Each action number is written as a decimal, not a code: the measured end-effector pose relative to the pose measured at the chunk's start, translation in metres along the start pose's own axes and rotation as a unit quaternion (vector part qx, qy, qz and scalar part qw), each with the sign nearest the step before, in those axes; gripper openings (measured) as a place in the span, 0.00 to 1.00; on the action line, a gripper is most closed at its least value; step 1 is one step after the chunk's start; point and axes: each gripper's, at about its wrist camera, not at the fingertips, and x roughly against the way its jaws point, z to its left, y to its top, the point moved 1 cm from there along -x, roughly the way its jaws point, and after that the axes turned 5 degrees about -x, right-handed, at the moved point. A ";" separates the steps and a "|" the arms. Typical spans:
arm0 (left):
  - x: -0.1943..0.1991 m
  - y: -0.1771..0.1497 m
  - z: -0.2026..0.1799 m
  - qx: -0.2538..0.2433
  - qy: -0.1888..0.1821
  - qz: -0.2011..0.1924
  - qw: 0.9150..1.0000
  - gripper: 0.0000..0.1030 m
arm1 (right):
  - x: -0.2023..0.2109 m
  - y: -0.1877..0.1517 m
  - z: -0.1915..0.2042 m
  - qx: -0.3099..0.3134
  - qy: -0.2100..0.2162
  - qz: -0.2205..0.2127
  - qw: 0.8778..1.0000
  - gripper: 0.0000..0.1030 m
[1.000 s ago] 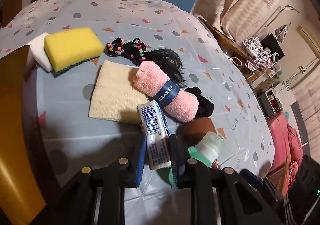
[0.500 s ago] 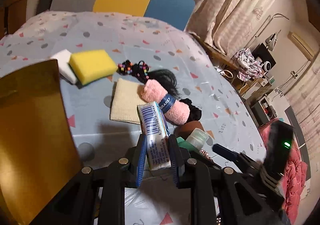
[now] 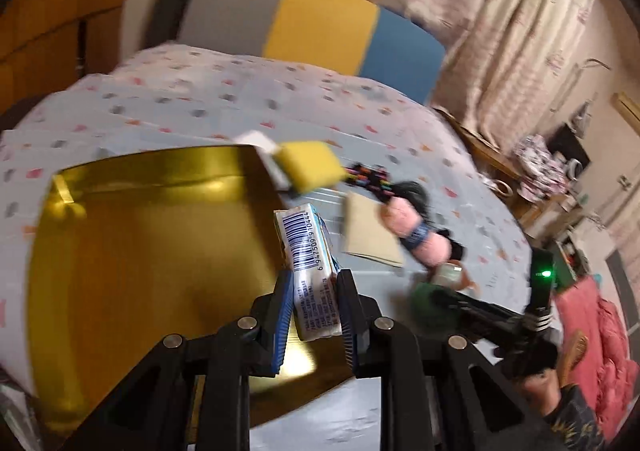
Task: Organize soft objects
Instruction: 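Carry the tissue pack into the gold tray and open the left gripper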
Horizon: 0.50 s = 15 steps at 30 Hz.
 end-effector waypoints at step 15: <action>0.011 -0.016 0.091 0.039 0.090 -0.002 0.995 0.21 | -0.017 -0.004 0.013 0.020 -0.023 0.024 0.999 0.45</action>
